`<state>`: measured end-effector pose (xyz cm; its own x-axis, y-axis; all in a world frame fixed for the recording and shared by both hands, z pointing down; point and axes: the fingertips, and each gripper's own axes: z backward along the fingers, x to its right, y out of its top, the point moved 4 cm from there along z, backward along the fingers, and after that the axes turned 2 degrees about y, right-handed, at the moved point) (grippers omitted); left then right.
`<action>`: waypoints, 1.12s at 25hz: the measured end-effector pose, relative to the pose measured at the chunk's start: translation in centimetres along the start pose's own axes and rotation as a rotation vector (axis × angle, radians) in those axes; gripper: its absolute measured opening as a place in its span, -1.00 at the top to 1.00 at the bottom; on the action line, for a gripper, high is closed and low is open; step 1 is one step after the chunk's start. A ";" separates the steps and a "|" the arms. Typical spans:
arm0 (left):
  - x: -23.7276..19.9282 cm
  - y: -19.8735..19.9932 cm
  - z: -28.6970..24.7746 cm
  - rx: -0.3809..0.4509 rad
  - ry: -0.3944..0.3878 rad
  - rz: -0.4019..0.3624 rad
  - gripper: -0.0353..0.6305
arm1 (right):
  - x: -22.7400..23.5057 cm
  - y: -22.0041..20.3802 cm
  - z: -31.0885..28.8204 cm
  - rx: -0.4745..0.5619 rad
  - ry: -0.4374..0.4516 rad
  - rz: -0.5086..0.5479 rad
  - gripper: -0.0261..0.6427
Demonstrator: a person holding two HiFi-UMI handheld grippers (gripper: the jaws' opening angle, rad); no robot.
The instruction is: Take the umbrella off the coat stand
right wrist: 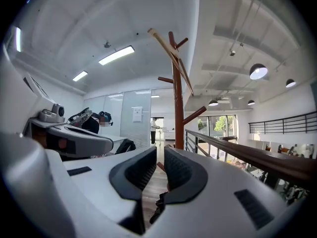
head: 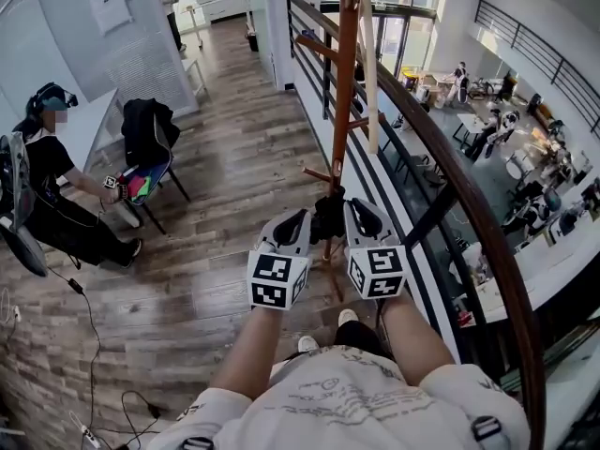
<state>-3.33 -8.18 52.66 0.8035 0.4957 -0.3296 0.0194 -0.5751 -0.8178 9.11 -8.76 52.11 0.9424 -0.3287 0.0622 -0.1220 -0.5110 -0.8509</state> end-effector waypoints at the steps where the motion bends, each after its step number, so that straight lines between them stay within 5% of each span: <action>1: -0.2 0.0 -0.2 -0.003 0.001 0.002 0.92 | 0.2 -0.3 -0.4 -0.009 0.002 -0.005 0.83; 15: -1.9 -0.6 -2.8 -0.029 0.031 -0.011 0.92 | 3.4 -5.1 -7.4 -0.093 0.011 -0.048 0.71; 28: -3.1 -0.9 -4.5 -0.062 0.095 -0.018 0.92 | 6.2 -7.9 -12.9 -0.145 0.138 -0.059 0.71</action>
<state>-3.20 -12.10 56.52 0.8553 0.4444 -0.2664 0.0688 -0.6070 -0.7917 11.89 -17.01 65.91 0.8990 -0.3951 0.1889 -0.1207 -0.6381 -0.7605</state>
